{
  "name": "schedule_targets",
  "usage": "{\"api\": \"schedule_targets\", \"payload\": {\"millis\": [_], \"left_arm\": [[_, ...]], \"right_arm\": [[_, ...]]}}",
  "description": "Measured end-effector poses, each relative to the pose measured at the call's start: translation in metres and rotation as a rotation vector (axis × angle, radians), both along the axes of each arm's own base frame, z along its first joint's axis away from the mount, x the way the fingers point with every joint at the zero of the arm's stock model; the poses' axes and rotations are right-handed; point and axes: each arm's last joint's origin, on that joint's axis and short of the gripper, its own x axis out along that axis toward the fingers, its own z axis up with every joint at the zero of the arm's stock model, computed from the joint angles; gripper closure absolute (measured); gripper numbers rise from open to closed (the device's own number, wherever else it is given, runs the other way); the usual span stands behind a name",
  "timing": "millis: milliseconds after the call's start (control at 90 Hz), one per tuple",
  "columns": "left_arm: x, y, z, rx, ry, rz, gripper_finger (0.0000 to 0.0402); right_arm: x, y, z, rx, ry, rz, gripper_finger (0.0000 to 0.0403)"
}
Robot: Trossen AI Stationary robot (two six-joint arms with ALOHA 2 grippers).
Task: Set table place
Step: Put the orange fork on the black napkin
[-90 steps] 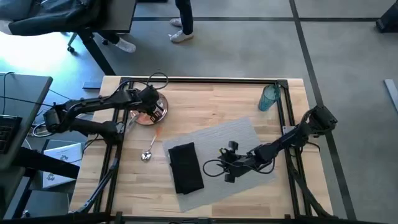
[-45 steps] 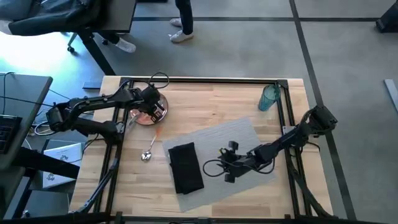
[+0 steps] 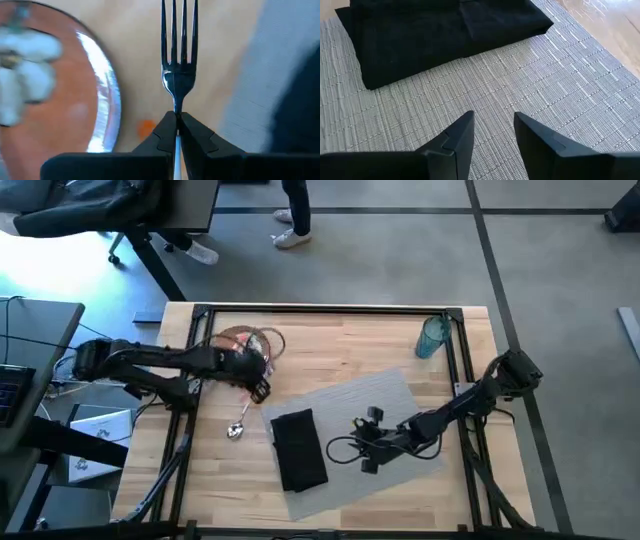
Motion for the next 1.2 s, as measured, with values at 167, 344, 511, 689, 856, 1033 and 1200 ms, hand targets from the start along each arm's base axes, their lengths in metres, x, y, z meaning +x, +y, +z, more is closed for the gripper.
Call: {"api": "schedule_targets", "payload": {"millis": [167, 344, 511, 689, 856, 1033, 1200], "left_arm": [[0.004, -0.039, 0.003, -0.042, -0.112, 0.02, 0.0401], [0.01, -0.076, 0.005, -0.07, -0.288, 0.073, 0.0402], [0.025, -0.106, -0.002, -0.132, -0.416, 0.104, 0.0402], [0.053, -0.138, 0.0, -0.16, -0.419, 0.132, 0.0401], [0.077, -0.162, 0.012, -0.154, -0.388, 0.174, 0.0401], [0.096, -0.18, 0.001, -0.156, -0.349, 0.281, 0.0401], [0.114, -0.192, -0.017, -0.165, -0.345, 0.355, 0.0401]], "right_arm": [[-0.004, 0.004, -0.002, -0.013, 0.024, 0.023, 0.0277], [-0.008, 0.004, -0.005, -0.032, 0.09, 0.074, 0.0277], [-0.013, 0.005, -0.008, -0.04, 0.132, 0.074, 0.0277], [-0.02, 0.009, -0.01, -0.069, 0.184, 0.096, 0.0277], [-0.027, 0.009, -0.014, -0.104, 0.247, 0.11, 0.0277], [-0.031, 0.008, -0.015, -0.126, 0.278, 0.109, 0.0277], [-0.031, 0.007, -0.015, -0.157, 0.283, 0.132, 0.0277]]}}
